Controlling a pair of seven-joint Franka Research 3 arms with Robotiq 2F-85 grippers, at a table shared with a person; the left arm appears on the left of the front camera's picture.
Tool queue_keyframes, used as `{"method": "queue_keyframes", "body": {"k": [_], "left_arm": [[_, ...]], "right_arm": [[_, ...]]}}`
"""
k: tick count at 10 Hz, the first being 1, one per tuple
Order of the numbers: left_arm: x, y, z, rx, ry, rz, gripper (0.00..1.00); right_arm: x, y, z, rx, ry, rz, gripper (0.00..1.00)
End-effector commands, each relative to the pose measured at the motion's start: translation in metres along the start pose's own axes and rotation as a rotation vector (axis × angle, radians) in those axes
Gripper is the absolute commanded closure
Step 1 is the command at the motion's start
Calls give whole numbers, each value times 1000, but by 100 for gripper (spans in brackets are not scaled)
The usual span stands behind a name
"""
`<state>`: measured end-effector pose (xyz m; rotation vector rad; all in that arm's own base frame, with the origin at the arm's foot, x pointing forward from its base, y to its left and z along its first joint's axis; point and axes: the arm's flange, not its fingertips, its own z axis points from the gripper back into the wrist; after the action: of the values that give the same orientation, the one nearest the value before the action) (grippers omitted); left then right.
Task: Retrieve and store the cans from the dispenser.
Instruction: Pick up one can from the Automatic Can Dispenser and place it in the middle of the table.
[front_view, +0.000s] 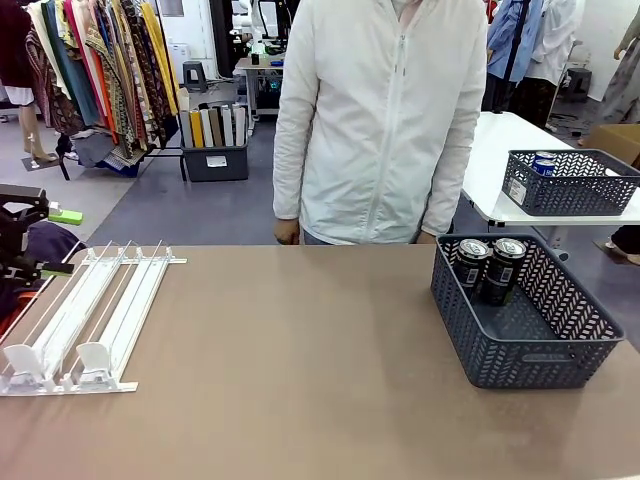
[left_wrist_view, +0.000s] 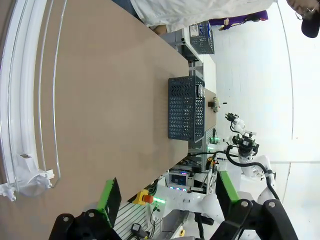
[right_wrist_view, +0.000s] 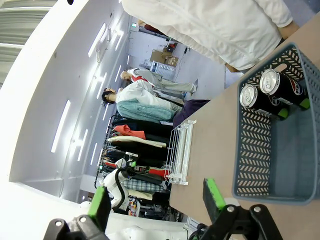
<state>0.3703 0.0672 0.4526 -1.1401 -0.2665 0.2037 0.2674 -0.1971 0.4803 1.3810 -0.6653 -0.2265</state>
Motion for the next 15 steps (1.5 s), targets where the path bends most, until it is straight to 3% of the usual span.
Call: {"method": "queue_keyframes", "body": {"k": [1,15], "left_arm": [[-1,0,3,4,13,4,0],[-1,0,3,4,13,4,0]], "right_arm": [[3,3,-1,19,-12,13,0],[3,3,-1,19,-12,13,0]]}}
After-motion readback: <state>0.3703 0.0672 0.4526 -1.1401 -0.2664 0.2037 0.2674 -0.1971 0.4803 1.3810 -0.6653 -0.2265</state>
